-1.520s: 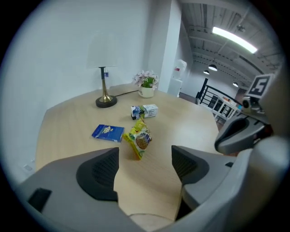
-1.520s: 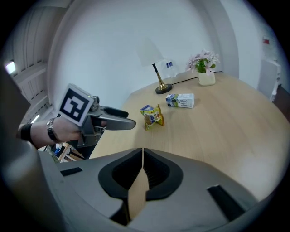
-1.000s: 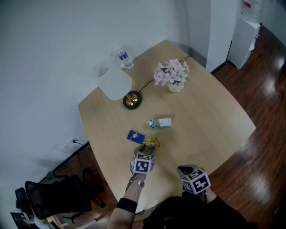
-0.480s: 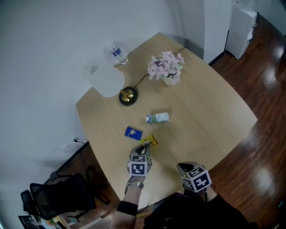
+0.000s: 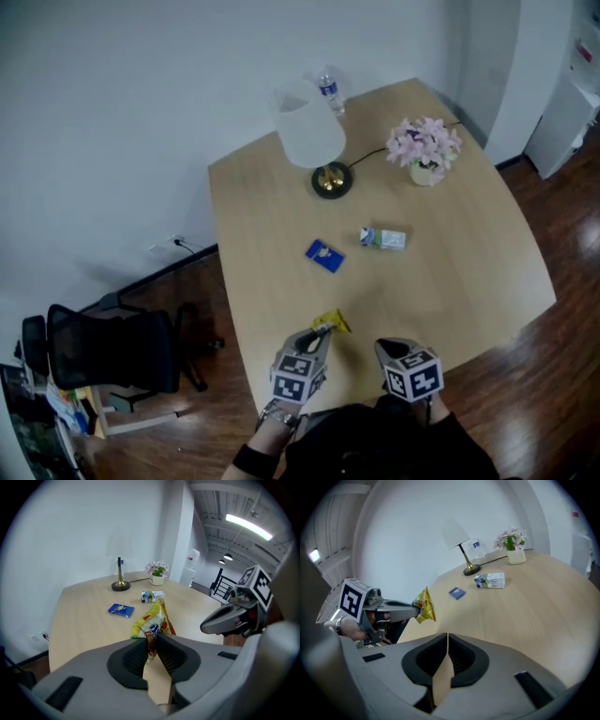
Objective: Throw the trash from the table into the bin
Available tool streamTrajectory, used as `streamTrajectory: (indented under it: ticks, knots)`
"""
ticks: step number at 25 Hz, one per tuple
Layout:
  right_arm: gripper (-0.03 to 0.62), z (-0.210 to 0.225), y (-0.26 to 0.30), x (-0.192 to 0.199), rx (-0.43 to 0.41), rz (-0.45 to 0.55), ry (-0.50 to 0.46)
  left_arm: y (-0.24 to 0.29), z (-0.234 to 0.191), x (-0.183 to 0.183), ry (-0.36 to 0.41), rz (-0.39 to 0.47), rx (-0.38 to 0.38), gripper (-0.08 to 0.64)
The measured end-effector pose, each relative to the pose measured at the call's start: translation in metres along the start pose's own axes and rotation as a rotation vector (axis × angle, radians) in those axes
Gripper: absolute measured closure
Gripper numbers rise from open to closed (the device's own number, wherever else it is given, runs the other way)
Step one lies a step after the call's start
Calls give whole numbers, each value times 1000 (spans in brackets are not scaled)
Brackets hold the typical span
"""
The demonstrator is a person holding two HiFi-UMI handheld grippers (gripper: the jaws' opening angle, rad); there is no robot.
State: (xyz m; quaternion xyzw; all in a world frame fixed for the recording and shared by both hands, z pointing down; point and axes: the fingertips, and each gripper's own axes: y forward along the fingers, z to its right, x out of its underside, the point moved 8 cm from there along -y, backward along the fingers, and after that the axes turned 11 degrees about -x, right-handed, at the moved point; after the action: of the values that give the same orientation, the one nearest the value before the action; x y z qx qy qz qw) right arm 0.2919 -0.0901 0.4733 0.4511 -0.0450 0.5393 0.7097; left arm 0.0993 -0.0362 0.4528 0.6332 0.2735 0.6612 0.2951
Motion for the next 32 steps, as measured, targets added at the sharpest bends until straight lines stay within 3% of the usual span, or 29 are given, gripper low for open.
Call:
streamTrajectory:
  ticks: [3, 10, 16, 23, 32]
  knots:
    - [588, -24, 20, -6, -22, -30, -49, -26, -14, 29, -23, -7, -13, 494]
    - [588, -99, 76, -3, -66, -122, -162, -88, -77, 97, -169, 20, -60, 495]
    - [588, -164, 127, 15, -56, -166, -217, -127, -127, 158, -239, 35, -72, 495]
    - [588, -214, 159, 53, -103, -240, -271, -154, -166, 224, -267, -14, -107, 495]
    - [588, -247, 181, 67, -209, -196, -222, -195, -191, 265, -342, -137, -222, 495]
